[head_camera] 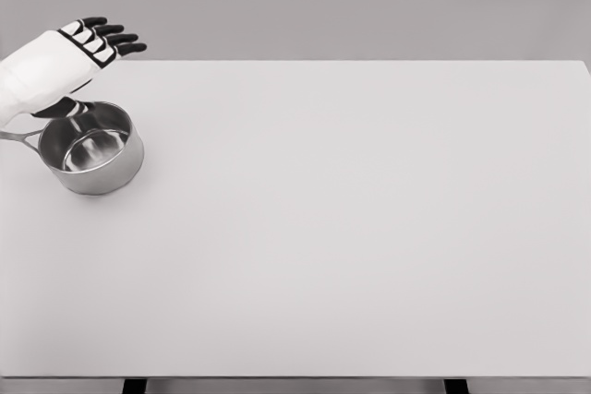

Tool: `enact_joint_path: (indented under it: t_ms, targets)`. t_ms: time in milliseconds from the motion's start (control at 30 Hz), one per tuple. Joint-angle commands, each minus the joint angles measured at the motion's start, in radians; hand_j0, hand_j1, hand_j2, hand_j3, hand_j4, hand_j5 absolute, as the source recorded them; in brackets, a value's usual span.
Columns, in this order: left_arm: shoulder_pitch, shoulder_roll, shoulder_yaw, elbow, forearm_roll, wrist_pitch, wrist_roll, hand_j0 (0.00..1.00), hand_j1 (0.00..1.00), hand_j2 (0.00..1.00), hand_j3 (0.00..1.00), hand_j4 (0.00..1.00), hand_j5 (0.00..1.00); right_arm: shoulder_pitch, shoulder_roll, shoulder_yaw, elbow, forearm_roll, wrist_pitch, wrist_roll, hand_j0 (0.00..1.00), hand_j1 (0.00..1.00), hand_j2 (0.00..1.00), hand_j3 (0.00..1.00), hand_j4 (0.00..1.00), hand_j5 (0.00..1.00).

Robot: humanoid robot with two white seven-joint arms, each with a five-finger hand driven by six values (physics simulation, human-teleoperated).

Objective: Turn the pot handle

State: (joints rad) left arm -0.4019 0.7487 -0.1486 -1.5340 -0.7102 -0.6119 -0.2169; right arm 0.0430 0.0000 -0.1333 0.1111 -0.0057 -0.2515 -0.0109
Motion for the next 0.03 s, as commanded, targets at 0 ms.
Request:
enact_joint_path:
  t_ms: [0]
  targets:
    - [0.000, 0.003, -0.003, 0.000, 0.005, 0.001, 0.001, 1.00, 1.00, 1.00, 1.00, 1.00, 1.00, 0.000, 0.000, 0.000, -0.001, 0.000, 0.000, 0.000, 1.00, 1.00, 1.00, 1.00, 1.00, 1.00]
